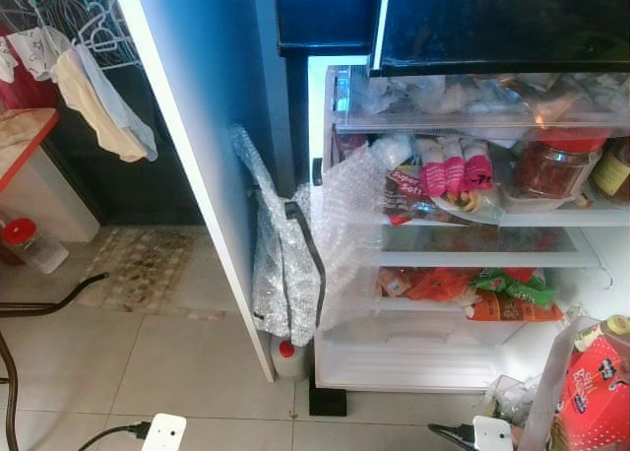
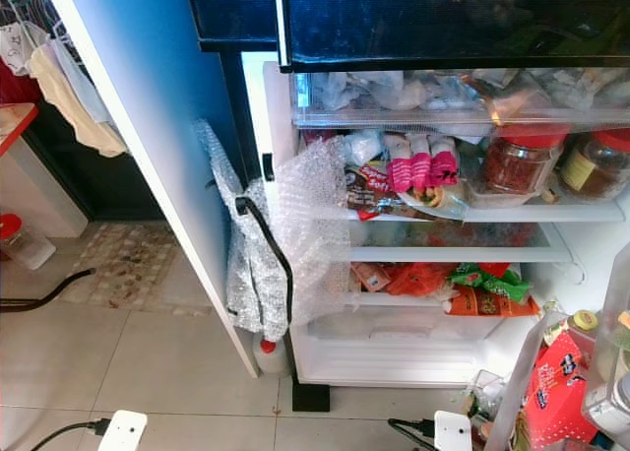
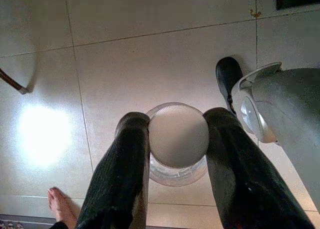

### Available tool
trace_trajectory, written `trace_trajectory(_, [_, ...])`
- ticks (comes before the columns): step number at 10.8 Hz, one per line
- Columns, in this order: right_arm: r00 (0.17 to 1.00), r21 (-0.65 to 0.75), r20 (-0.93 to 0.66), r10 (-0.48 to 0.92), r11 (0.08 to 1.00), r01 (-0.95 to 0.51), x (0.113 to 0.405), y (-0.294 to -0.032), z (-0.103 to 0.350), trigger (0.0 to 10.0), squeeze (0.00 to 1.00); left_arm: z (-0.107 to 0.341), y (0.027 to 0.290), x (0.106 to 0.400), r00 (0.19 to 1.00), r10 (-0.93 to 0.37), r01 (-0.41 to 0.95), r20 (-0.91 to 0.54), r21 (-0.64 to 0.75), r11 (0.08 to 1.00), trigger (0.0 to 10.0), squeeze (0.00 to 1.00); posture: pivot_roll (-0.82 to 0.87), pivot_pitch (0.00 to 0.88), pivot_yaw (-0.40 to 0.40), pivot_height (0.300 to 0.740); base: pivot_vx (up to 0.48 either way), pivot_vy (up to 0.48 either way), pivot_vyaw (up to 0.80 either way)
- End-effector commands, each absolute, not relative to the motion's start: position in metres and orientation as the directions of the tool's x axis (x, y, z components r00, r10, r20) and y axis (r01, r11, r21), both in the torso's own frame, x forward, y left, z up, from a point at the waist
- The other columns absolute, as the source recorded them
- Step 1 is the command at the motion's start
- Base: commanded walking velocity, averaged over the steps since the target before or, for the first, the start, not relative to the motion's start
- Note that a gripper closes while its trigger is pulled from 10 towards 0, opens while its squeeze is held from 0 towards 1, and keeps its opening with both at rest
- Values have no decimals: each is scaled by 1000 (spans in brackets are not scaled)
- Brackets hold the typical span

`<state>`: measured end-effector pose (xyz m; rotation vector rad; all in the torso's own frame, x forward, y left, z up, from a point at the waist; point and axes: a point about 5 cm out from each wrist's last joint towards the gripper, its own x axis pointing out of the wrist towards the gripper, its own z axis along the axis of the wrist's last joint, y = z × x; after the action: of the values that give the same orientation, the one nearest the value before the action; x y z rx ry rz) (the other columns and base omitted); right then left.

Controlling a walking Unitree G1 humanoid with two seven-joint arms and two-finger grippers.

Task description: Restocking fridge

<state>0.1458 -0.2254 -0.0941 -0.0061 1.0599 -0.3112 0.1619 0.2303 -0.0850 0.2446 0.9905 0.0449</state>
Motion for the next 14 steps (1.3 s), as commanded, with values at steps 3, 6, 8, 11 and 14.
trace_trajectory(3, [432,-149,-867,-250,956,254,140,-225,-97,10000,0,-88,234,154,524,157,80,-837,232,969,10000,0,-2,76,30,740,0,0,0])
trace_trajectory(6, [432,-149,-867,-249,956,254,140,-224,-96,10000,0,-88,233,155,526,156,81,-836,232,969,10000,0,-2,75,30,740,0,0,0])
trace_trajectory(8, [432,-149,-867,-250,956,254,140,-224,-97,10000,0,-88,234,155,527,156,80,-835,232,970,10000,0,0,77,29,740,0,0,0])
trace_trajectory(11, [434,-147,-866,-248,956,253,141,-223,-96,10000,0,-87,234,155,527,156,83,-835,233,969,10000,0,1,77,30,740,0,-84,0])
trace_trajectory(14, [437,-146,-865,-247,957,251,142,-222,-96,10000,0,-87,233,155,528,154,85,-835,232,969,10000,0,0,76,29,740,0,-258,0])
